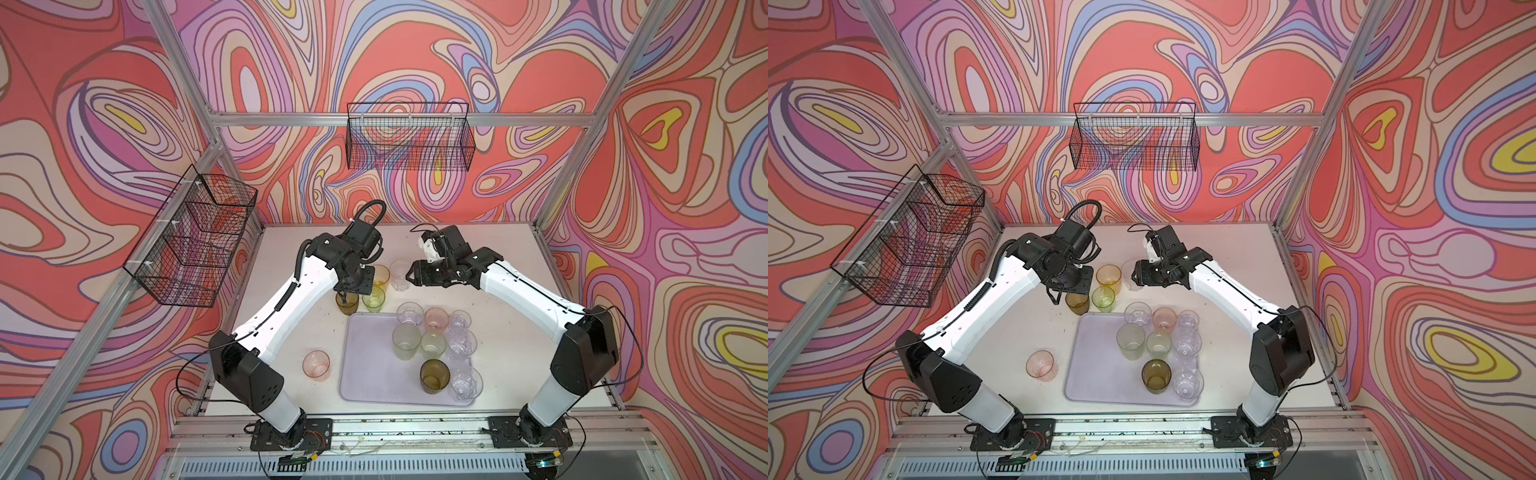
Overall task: Place the glasses into the tray
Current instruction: Pick up the glass from the middle-left of the table.
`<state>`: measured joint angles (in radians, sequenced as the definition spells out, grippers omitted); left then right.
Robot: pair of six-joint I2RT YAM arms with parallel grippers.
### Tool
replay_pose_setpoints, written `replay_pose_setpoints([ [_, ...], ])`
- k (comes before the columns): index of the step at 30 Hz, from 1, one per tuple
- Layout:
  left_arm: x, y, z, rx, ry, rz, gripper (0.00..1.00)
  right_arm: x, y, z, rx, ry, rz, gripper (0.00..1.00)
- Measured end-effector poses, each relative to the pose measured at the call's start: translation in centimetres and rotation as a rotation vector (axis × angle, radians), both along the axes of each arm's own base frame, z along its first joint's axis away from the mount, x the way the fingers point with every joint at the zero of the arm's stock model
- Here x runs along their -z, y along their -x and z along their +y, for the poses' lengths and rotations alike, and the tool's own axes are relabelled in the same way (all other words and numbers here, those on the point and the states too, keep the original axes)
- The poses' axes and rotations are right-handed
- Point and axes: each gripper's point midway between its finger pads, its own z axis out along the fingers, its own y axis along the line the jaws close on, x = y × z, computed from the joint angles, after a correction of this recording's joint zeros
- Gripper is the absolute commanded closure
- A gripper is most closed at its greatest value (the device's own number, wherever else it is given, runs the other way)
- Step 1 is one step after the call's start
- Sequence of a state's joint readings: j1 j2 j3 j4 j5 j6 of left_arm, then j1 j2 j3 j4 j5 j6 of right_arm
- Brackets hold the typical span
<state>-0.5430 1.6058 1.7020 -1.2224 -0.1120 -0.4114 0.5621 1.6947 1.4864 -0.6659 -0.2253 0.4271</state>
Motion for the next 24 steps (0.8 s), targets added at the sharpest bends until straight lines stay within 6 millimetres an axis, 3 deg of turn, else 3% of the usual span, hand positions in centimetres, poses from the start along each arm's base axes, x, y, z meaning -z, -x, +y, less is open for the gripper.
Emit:
replay_pose_setpoints([
  [8,1.6,-1.4,3.1,-0.081,0.036,0.043,0.51,-0.8,0.1,-0.2,0.004,-0.003,-0.021,0.44],
  [13,2.8,-2.1,4.0,-0.110,0.068,0.069,0.53,-0.9,0.1,-0.4,0.006,0.006,-0.027,0.44],
  [24,7.9,-3.3,5.4,-0.176,0.104,0.180,0.61,-0.6,0.2,-0.7,0.006,0.022,-0.021,0.43],
])
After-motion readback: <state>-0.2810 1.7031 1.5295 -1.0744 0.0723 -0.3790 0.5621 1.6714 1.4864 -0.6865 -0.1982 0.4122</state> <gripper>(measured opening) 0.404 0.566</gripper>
